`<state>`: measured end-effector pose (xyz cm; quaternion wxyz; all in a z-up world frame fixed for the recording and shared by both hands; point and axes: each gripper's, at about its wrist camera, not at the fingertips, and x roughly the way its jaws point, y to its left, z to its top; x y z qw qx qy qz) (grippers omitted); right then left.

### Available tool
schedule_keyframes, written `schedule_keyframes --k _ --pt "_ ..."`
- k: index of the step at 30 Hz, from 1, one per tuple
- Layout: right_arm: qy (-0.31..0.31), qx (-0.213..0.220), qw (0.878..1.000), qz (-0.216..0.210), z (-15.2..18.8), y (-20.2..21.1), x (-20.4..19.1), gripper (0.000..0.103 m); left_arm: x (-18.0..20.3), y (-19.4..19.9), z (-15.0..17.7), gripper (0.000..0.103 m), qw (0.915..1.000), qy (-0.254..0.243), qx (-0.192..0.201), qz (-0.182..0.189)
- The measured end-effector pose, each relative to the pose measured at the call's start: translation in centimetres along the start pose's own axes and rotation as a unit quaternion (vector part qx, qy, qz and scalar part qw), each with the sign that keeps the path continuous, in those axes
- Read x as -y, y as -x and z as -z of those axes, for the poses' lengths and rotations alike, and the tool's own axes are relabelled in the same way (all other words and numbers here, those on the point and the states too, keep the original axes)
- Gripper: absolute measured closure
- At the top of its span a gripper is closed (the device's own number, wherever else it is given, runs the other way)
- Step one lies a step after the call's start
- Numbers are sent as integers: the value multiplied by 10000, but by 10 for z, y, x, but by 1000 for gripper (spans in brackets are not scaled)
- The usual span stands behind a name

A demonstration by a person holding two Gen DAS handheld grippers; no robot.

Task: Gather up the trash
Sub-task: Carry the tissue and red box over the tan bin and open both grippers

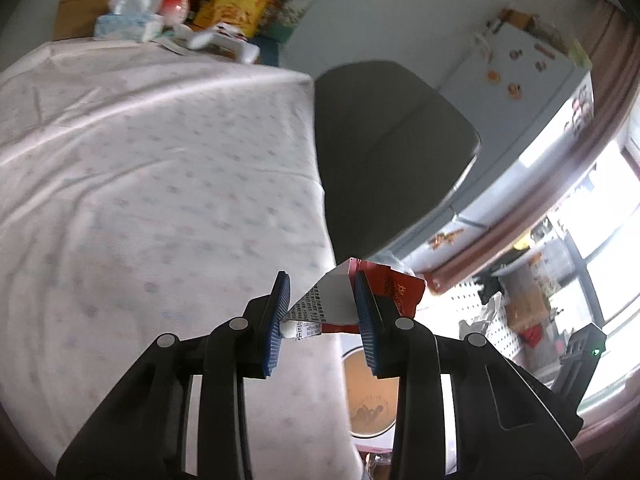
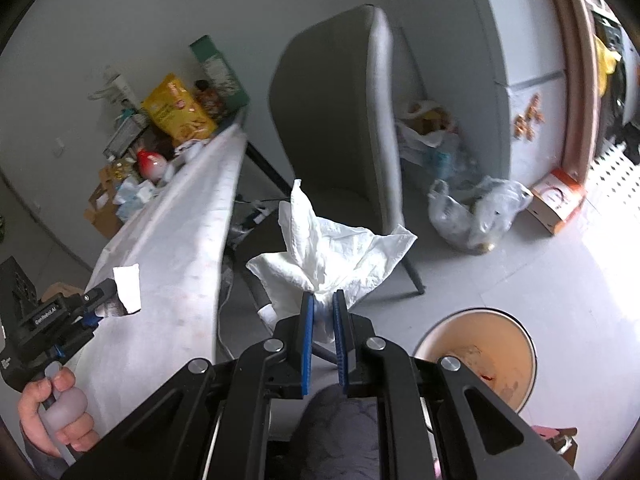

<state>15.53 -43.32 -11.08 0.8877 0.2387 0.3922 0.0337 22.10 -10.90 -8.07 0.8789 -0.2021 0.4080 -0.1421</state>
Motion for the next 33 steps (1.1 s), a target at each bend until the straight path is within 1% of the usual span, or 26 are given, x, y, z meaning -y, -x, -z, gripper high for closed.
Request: schedule_keyframes --k 11,21,22,23,24,25,26,29,33 --pt "-513 -64 9983 275 16 -1 70 91 55 -55 18 70 9973 -499 -538 -10" --pt "-992 -209 9936 490 33 -21 124 89 85 -88 32 70 9923 -850 -898 -35" --pt "-1040 -259 9931 484 35 -24 129 86 88 -91 33 70 9919 -876 -924 -33" --pt "-1091 -288 9924 488 36 -26 132 72 93 -95 36 70 9910 -925 -965 -29" --pt "-1164 -300 9915 497 37 -28 136 52 97 -98 37 70 9902 -970 -1002 -27" --pt "-1226 -269 9906 546 39 -28 141 46 99 -101 38 70 9896 -1001 -1031 -27" --pt "-1244 -257 9903 566 41 -28 146 45 103 -104 40 70 9886 -1049 -1079 -22" --pt "-1379 -269 9883 590 46 -28 159 45 112 -113 45 70 9862 -1159 -1183 -8" --pt "-1518 -139 9859 694 46 -14 177 44 128 -127 53 70 9822 -1320 -1335 27"
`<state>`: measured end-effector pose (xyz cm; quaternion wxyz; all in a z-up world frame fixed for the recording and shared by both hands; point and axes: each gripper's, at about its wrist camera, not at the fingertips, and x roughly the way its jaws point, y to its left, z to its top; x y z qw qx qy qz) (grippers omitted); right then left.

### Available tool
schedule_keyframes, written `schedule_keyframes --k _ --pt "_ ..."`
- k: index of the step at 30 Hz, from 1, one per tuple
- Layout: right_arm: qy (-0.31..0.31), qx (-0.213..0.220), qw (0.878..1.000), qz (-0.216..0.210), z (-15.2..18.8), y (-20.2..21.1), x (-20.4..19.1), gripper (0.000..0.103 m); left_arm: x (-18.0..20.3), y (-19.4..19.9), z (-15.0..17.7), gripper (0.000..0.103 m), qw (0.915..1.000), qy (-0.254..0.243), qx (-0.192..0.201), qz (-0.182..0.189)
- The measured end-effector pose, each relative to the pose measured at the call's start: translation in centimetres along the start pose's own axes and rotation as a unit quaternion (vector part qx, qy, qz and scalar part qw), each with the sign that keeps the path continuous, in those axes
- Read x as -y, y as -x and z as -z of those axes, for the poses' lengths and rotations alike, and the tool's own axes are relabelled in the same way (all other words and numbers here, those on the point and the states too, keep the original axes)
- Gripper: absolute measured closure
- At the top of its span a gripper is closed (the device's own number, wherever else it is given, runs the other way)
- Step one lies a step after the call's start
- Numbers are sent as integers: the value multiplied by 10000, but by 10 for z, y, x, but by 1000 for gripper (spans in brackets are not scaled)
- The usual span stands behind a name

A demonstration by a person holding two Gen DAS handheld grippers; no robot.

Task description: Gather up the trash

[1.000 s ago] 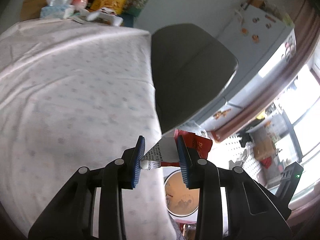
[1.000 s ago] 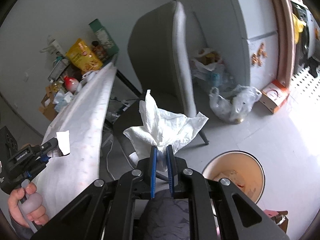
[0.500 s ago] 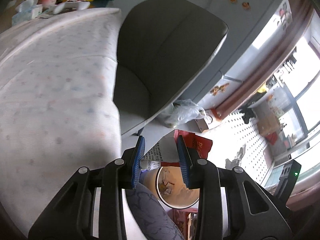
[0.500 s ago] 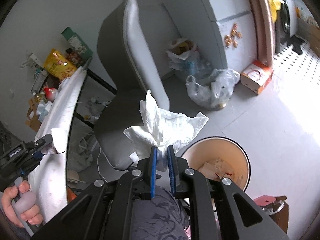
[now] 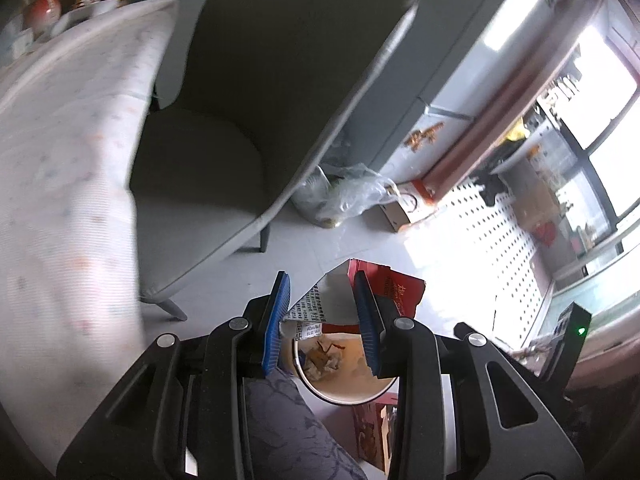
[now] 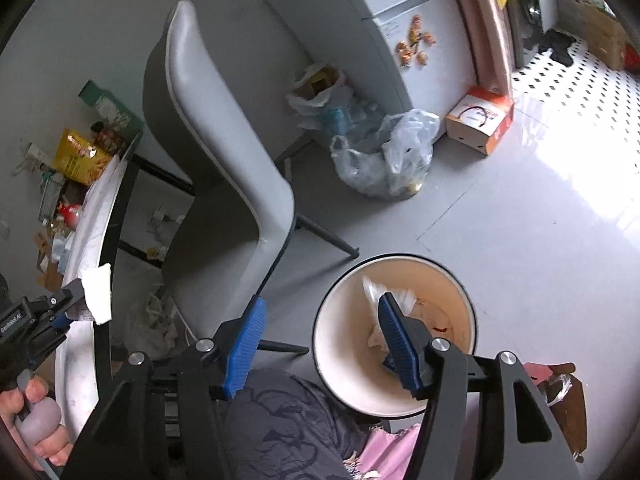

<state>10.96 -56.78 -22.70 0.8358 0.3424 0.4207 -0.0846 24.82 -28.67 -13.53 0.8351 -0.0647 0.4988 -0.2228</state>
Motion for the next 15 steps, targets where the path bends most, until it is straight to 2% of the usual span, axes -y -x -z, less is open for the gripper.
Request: schedule_keyframes --k 7,11,12,13,14,15 --pt "-215 353 9989 206 -9 41 41 38 35 -31 6 70 9990 -293 -297 165" --pt "-520 287 9982 -48 -6 55 56 38 54 -46 11 68 9977 -395 -448 334" --pt "-507 311 9982 -52 -5 57 55 38 56 -50 11 51 9975 -367 -484 363" --pt "-467 362 9982 -46 -5 62 54 37 57 -52 12 27 9973 -305 -506 432" --pt "-439 402 9982 -43 -6 65 53 35 56 -53 13 22 9970 -207 -480 565" --pt "-422 423 9982 -40 -6 66 51 35 56 -52 14 20 9970 -166 -460 607"
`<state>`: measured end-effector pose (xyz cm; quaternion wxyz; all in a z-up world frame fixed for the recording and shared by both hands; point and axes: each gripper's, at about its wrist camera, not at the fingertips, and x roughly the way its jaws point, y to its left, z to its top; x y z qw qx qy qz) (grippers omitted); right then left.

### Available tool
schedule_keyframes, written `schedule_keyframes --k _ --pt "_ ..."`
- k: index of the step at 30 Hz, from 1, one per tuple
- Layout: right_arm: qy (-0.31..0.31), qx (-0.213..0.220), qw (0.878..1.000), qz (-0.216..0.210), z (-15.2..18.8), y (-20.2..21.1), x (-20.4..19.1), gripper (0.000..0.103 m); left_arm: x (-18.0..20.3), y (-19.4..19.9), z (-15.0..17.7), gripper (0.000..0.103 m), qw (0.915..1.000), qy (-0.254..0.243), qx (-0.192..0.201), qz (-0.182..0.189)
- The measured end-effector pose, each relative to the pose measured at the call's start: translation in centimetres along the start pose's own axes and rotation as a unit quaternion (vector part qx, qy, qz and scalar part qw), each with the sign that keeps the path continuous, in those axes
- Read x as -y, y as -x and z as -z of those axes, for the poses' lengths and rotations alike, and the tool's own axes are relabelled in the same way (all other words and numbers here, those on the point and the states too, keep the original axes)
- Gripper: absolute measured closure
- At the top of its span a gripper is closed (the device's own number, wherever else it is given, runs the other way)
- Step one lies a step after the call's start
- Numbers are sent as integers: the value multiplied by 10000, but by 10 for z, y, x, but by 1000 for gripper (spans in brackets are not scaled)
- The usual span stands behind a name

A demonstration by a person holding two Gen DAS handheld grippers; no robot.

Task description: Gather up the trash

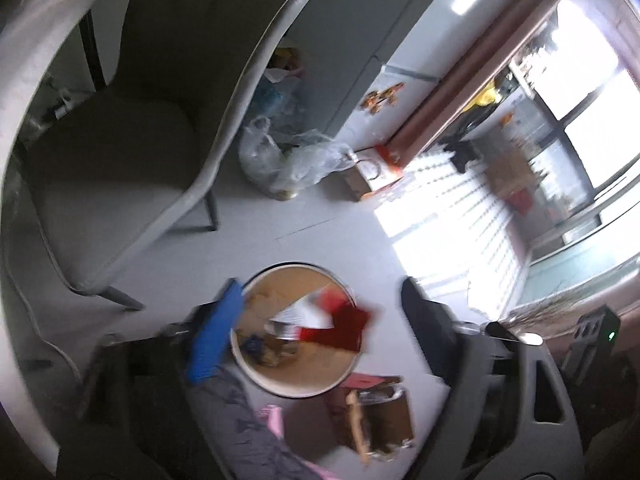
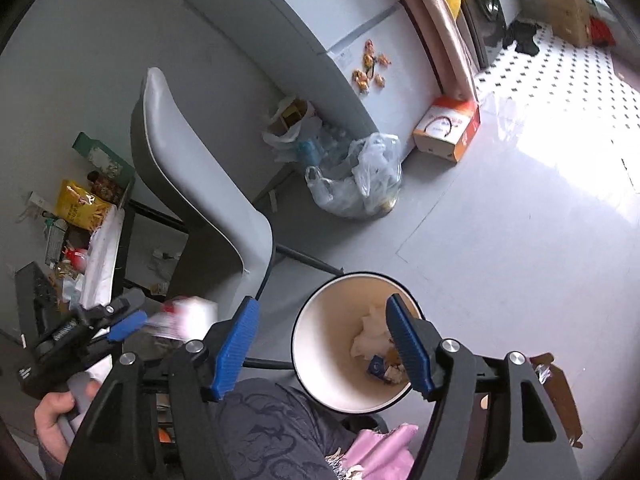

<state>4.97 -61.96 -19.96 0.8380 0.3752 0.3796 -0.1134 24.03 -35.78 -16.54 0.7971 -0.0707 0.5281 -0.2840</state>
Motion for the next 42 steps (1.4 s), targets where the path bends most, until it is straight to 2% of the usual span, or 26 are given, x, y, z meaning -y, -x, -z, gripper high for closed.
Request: schedule_keyframes --k 16,20,22,31,38,42 --pt "517 -120 9986 86 7 -7 -46 27 -21 46 -1 16 9991 84 409 -118" --pt "685 55 9975 145 2 4 -64 10 -27 72 0 10 9974 133 695 -124" --pt "807 163 9964 189 2 12 -77 8 -31 87 -1 7 9961 164 842 -178" --pt "1354 353 9900 175 5 38 -140 8 -51 163 7 6 9883 277 1476 -259" --pt "1666 645 9835 280 12 67 -186 8 -66 218 19 6 9779 331 1977 -600" --pt "1777 902 9795 308 21 84 -209 8 -76 240 32 6 9737 433 2135 -670"
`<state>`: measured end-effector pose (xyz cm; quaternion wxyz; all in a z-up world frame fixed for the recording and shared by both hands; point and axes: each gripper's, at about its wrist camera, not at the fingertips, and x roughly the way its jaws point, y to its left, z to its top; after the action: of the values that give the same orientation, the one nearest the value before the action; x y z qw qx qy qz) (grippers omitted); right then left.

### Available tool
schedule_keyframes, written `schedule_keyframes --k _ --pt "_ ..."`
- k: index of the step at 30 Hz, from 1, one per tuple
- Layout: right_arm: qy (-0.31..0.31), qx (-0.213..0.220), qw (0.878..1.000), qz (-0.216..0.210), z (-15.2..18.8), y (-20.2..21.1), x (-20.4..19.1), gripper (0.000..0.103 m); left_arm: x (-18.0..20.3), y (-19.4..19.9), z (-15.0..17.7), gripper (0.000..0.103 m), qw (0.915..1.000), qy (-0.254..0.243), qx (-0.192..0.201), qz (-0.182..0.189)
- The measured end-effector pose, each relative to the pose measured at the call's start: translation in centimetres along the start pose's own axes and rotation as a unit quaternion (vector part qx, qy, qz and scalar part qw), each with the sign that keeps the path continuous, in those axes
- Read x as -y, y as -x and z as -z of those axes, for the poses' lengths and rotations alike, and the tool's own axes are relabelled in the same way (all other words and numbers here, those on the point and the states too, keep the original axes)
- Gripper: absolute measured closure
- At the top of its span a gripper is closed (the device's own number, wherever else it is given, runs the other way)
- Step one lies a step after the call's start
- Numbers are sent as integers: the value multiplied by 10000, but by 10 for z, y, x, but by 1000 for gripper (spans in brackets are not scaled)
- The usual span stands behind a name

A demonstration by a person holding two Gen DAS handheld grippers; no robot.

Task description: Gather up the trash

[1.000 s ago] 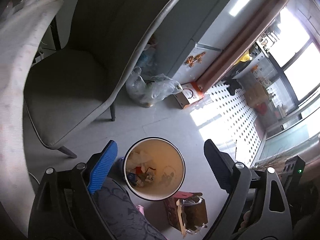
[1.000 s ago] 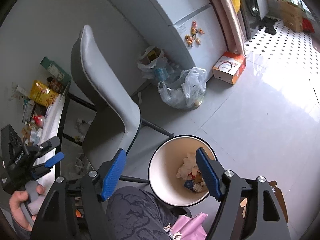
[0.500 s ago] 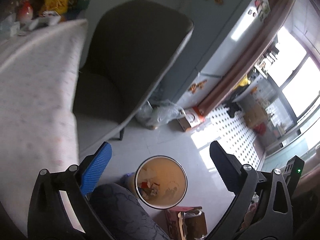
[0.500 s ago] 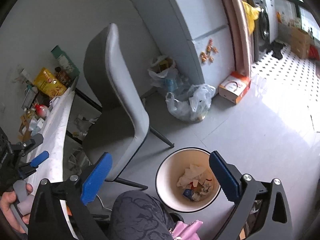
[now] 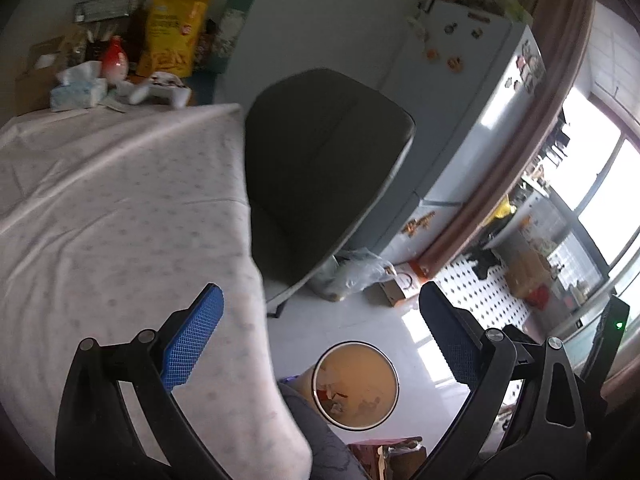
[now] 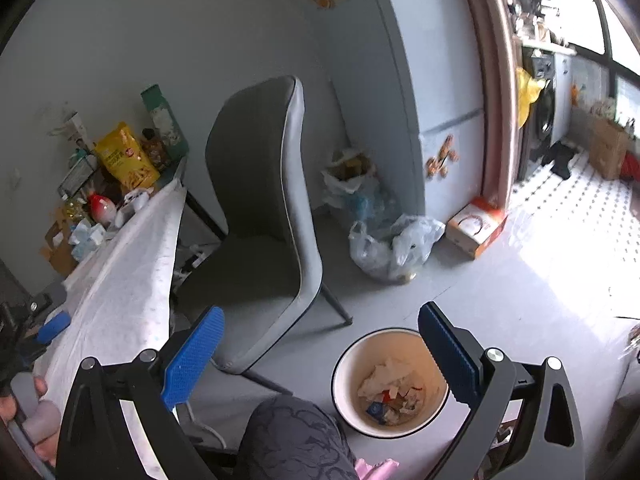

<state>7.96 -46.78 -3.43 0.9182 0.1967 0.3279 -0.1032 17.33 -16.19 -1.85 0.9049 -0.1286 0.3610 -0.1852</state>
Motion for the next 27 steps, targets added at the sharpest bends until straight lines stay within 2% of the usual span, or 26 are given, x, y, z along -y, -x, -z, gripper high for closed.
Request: schedule_keyframes --k 4,8,16,20,24,27 --pt "223 86 9997 1 0 11 -25 8 -15 30 -3 6 9993 20 323 -205" --pt "243 337 9988 263 2 28 -46 8 -27 65 -2 6 9961 69 763 -428" --pt "642 635 9959 -58 4 59 -81 8 -37 122 4 6 9870 -2 1458 -681" --pt "844 747 9934 -202 8 68 -98 8 -33 142 10 6 9769 -264 1757 -1184" --pt "915 821 9921 -232 13 76 -116 8 -39 157 15 6 9742 -308 1823 -1293" --pt "1024 838 9901 -470 17 81 -129 8 -45 168 19 6 9727 -282 1879 -1330"
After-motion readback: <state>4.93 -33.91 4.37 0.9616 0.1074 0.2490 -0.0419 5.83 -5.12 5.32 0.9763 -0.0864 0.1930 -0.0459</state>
